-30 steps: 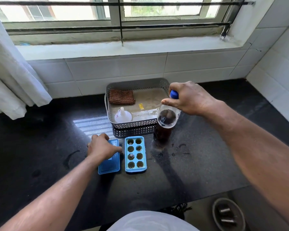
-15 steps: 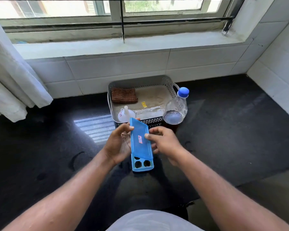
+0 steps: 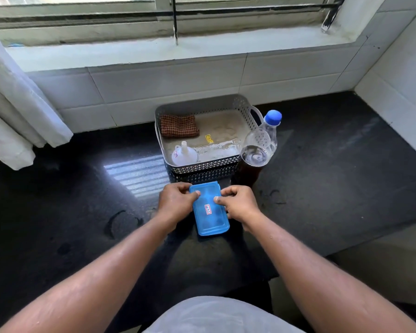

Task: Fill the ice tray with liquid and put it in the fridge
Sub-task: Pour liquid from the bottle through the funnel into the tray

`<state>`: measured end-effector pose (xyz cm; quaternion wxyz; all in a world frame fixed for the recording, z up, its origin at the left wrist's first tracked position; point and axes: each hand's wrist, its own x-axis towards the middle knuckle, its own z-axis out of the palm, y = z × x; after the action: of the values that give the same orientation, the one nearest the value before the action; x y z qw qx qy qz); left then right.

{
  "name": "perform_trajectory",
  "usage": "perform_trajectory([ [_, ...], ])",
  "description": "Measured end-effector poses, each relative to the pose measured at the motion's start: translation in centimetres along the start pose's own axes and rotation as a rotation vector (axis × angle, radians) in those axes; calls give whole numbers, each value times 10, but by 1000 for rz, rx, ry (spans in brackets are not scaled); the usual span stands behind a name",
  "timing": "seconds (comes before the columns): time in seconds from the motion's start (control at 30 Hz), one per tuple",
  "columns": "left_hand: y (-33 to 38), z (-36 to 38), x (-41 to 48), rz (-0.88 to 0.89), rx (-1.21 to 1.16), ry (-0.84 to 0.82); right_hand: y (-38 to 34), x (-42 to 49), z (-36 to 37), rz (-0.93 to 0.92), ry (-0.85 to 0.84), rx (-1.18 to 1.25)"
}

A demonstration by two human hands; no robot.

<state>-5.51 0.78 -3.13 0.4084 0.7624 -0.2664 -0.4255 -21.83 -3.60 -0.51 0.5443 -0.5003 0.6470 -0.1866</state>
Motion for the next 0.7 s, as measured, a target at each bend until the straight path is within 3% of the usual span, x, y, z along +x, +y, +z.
perform_trajectory([
  [0.27,8,8,6,45,273,75,1,6,8,8,156,-167],
  [0.53,9,10,6,-5,263,113,3,-1,1,13,-21,-291],
  [0.7,12,10,11,-52,210,108,8,-2,0,-2,41,-305],
])
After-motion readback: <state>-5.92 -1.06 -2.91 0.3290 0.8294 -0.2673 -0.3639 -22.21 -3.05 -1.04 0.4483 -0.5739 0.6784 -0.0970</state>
